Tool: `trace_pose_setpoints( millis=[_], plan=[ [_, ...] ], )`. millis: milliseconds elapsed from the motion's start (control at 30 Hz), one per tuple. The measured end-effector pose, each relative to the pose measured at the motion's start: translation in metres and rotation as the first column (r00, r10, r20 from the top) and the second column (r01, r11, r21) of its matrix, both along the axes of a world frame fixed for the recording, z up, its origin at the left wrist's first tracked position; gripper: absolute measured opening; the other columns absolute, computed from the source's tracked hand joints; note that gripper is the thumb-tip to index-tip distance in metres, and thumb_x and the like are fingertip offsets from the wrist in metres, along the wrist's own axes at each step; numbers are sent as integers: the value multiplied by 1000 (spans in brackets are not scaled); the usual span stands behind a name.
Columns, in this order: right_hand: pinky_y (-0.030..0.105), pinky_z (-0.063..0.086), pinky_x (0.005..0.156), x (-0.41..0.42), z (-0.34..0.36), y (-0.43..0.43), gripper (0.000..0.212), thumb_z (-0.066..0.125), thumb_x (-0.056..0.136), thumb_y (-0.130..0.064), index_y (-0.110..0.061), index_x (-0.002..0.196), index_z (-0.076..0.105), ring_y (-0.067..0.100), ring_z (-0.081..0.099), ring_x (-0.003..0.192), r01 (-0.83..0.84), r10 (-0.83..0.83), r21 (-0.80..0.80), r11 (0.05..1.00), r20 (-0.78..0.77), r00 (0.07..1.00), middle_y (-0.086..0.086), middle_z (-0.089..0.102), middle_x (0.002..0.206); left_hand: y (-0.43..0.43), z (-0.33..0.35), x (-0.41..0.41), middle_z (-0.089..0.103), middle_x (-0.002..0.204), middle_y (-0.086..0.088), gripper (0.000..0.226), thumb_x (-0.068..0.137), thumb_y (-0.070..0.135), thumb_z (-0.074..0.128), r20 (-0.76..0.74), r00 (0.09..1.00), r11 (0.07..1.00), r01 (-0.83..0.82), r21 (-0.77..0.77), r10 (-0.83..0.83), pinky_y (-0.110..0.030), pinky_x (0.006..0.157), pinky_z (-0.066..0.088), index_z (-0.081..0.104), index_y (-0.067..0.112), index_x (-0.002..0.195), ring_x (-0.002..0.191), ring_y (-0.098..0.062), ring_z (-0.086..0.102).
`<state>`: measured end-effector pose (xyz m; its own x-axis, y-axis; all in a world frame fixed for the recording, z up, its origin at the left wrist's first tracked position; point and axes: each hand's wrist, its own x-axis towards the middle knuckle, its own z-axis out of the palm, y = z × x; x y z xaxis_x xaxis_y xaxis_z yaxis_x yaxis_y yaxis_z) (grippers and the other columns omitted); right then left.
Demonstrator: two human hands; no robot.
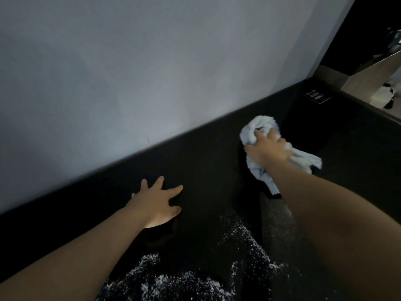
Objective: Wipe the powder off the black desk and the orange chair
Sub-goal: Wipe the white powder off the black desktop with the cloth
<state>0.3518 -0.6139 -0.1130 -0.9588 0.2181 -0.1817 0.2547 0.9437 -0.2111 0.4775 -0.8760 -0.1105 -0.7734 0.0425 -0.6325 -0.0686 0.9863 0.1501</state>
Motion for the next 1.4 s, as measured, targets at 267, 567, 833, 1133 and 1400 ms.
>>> trace_pose_setpoints(
  millis=[267, 567, 833, 1133, 1400],
  plan=[
    [47, 32, 100, 96, -6, -56, 46, 47, 84, -39, -37, 130, 47, 31, 33, 128, -589, 596, 112, 800, -44, 802, -8, 32, 150, -3, -1, 15, -15, 159, 0, 62, 99, 28, 34, -59, 998, 1000, 9, 1, -9, -54, 116, 1, 1, 38, 150, 144, -36, -16],
    [44, 39, 97, 120, 17, 1, 58, 37, 81, -44, -26, 135, 43, 33, 43, 121, -270, 277, 76, 960, -89, 957, 2, 42, 142, -1, 7, 71, -14, 159, 2, 59, 101, 24, 30, -41, 997, 998, 61, 33, -60, -52, 117, 2, 1, 27, 152, 145, -29, -16],
    [44, 44, 79, 229, -8, -48, 44, 47, 74, -40, -28, 115, 59, 34, 55, 103, -520, 520, 35, 854, -120, 846, -2, 56, 128, 1, 5, 106, -10, 160, 3, 56, 100, 26, 26, -45, 996, 995, 77, 61, -74, -53, 117, 1, 5, 26, 153, 146, -28, -14],
    [50, 35, 101, 229, 11, -25, 55, 47, 89, -37, -28, 140, 31, 34, 31, 130, -111, 110, 22, 994, 62, 992, 1, 27, 150, -29, 18, 154, -8, 160, 8, 50, 103, 38, 21, -71, 997, 990, 21, 143, -10, -44, 117, 8, 10, 33, 152, 146, -23, -15],
    [26, 46, 83, 301, 8, -128, 45, 53, 84, -22, -24, 129, 52, 15, 52, 100, -591, 573, -255, 765, -149, 806, -6, 56, 114, -55, 4, 188, -8, 160, 4, 54, 102, 36, 22, -181, 982, 997, -35, 67, 47, -45, 120, 7, 4, 28, 152, 146, -23, -15]
  ],
)
